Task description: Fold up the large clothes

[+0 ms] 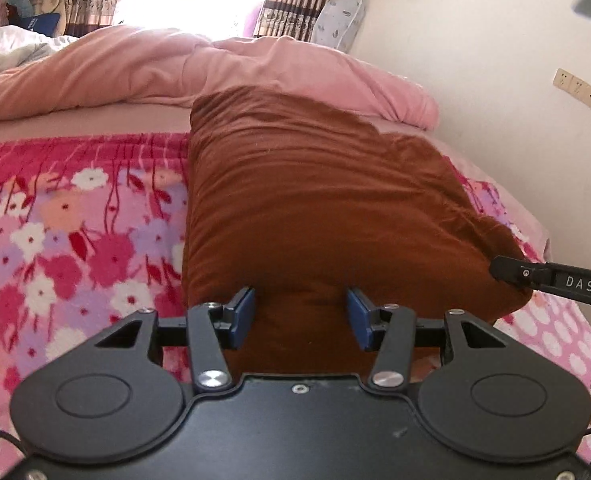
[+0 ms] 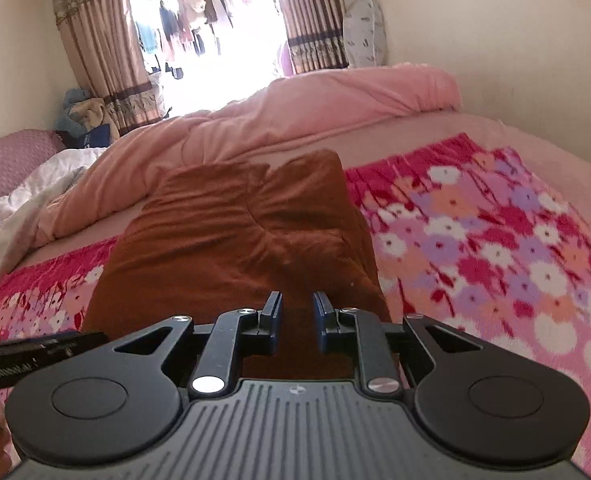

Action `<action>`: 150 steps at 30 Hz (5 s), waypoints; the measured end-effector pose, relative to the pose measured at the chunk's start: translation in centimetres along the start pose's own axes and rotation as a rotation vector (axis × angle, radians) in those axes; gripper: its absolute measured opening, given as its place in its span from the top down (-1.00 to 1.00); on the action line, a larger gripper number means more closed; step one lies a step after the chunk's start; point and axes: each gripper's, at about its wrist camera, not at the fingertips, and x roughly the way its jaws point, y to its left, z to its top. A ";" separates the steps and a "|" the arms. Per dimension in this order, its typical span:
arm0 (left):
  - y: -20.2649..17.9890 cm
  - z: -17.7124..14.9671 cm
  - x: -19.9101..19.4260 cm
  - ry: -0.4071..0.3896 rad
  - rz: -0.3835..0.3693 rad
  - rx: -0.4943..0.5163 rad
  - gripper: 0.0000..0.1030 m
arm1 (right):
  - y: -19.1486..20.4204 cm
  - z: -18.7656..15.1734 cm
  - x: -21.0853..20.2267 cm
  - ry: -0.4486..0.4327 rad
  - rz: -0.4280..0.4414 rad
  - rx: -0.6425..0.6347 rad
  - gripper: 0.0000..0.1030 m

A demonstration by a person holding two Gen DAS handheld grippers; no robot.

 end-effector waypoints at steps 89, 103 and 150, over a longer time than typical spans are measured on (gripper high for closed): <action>18.8 4.0 11.8 0.054 -0.527 -0.707 -0.40 | -14.7 2.2 17.5 0.276 0.715 0.691 -0.81; 15.1 7.6 13.5 0.102 -0.486 -0.630 -0.51 | -12.3 3.1 17.0 0.278 0.597 0.605 -0.42; 21.0 4.6 -11.9 -0.152 -0.140 -0.298 -0.45 | 10.4 4.5 2.5 -0.004 0.469 0.009 -0.22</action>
